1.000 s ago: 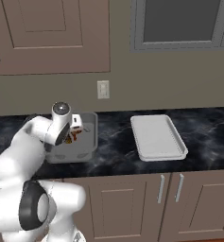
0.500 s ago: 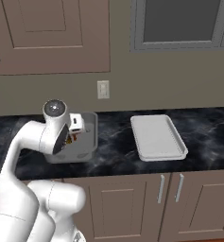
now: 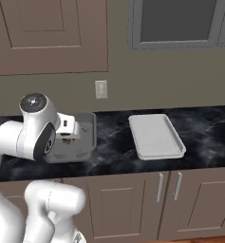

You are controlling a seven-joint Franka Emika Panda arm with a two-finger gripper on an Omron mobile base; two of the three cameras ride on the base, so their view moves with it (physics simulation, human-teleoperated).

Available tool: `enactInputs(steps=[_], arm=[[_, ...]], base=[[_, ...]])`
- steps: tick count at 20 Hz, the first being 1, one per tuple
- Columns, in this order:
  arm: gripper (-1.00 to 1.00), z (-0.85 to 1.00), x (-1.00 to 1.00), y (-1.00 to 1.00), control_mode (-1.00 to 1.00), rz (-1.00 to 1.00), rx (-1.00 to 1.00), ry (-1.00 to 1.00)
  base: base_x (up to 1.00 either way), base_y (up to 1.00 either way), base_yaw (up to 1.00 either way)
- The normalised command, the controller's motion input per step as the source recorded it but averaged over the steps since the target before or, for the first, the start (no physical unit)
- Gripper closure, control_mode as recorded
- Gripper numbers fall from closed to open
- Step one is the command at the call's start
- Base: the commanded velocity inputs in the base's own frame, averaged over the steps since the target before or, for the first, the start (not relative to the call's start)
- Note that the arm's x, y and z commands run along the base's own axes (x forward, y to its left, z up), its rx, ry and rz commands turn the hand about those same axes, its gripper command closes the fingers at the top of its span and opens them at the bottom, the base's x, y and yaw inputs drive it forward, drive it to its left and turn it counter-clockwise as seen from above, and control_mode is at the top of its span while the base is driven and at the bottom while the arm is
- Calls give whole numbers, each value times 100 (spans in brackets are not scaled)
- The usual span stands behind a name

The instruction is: Place one sweet potato and one chicken drumstick in each tupperware on the nearby counter, to pack two identical lunches.

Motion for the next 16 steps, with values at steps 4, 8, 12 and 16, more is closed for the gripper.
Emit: enactInputs(steps=[4, 8, 12, 16], arm=[[-100, 0, 0, 0, 100, 0, 0, 0], [-100, 0, 0, 0, 100, 0, 0, 0], [-100, 0, 0, 0, 100, 0, 0, 0], [-100, 0, 0, 0, 100, 0, 0, 0]], base=[[-100, -61, -36], [-65, -97, -25], [14, -100, -1], [52, -100, 0]])
